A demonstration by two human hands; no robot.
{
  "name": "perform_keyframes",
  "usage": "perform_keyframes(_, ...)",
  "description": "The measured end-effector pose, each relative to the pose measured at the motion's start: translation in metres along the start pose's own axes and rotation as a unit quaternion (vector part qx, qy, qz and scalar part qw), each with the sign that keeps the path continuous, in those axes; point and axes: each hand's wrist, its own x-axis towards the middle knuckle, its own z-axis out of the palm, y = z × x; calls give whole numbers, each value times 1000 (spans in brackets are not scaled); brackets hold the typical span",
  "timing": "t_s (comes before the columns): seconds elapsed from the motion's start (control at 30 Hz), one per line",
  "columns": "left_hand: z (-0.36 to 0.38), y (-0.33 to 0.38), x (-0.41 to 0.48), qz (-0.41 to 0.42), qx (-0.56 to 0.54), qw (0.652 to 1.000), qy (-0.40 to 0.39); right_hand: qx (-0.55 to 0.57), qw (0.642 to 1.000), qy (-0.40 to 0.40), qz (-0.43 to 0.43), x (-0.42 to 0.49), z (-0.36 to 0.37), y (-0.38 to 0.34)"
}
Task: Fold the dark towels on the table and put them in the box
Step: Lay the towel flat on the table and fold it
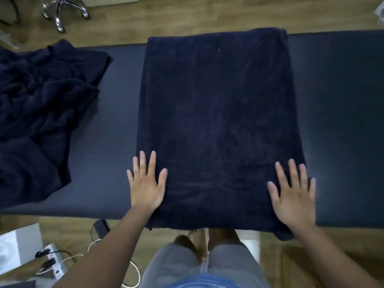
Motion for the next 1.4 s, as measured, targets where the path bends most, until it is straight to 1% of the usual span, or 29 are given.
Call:
perform_keyframes(0.07, 3, -10, -19, -5, -13, 1000, 9, 45, 998, 21, 42, -24, 4, 5)
perform_keyframes(0.13, 7, -21, -43, 11, -36, 999, 14, 111, 989, 64, 68, -44, 4, 5)
perform_keyframes(0.2, 12, -34, -74, 37, -54, 998, 16, 208, 969, 98, 97, -60, 1, 5)
perform_keyframes(0.27, 19, -45, -108, 54, -107, 992, 48, 312, 933, 110, 142, -77, 3, 7)
perform_keyframes(0.33, 28, -51, -135, -5, -206, 976, 75, 404, 889, 103, 190, -93, 3, 8)
perform_keyframes(0.37, 30, -51, -142, -49, -270, 958, 82, 440, 866, 107, 213, -100, 4, 9)
perform_keyframes(0.4, 32, -51, -144, -103, -342, 931, 72, 467, 845, 101, 240, -107, 3, 8)
perform_keyframes(0.43, 35, -51, -142, -156, -404, 900, 45, 494, 824, 93, 261, -112, 6, 10)
perform_keyframes(0.47, 40, -53, -138, -189, -453, 871, 20, 505, 814, 71, 278, -117, 7, 11)
perform_keyframes(0.5, 44, -57, -134, -204, -477, 855, -4, 508, 812, 48, 284, -122, 10, 15)
perform_keyframes(0.53, 48, -60, -130, -209, -496, 842, -20, 498, 819, 7, 285, -128, 15, 19)
perform_keyframes(0.6, 47, -64, -125, -215, -517, 827, -43, 486, 822, -89, 284, -140, 22, 23)
perform_keyframes(0.63, 47, -65, -124, -210, -516, 828, -65, 483, 818, -135, 282, -145, 25, 23)
perform_keyframes(0.67, 47, -64, -124, -199, -516, 828, -93, 482, 813, -161, 285, -149, 30, 24)
perform_keyframes(0.73, 47, -62, -129, -178, -521, 822, -144, 499, 797, -167, 296, -158, 39, 25)
perform_keyframes(0.8, 46, -60, -137, -173, -532, 812, -168, 546, 766, -138, 310, -167, 42, 25)
perform_keyframes(0.9, 50, -72, -160, -198, -547, 794, -178, 608, 715, -101, 330, -188, 42, 31)
perform_keyframes(0.97, 48, -82, -177, -216, -568, 775, -173, 629, 695, -97, 335, -202, 35, 37)
perform_keyframes(1.03, 39, -90, -193, -219, -582, 766, -161, 632, 688, -119, 336, -218, 28, 42)
perform_keyframes(1.1, 32, -100, -209, -229, -578, 766, -162, 618, 694, -158, 333, -238, 22, 45)
perform_keyframes(1.2, 20, -114, -238, -233, -572, 759, -208, 611, 703, -182, 316, -265, 13, 52)
perform_keyframes(1.23, 13, -117, -244, -229, -581, 750, -219, 617, 700, -192, 306, -270, 6, 54)
perform_keyframes(1.27, 5, -120, -249, -229, -602, 732, -223, 622, 696, -205, 294, -274, -2, 57)
perform_keyframes(1.33, -12, -124, -249, -221, -654, 686, -231, 631, 685, -248, 267, -275, -25, 62)
perform_keyframes(1.4, -30, -125, -243, -217, -696, 643, -235, 631, 681, -283, 239, -266, -48, 68)
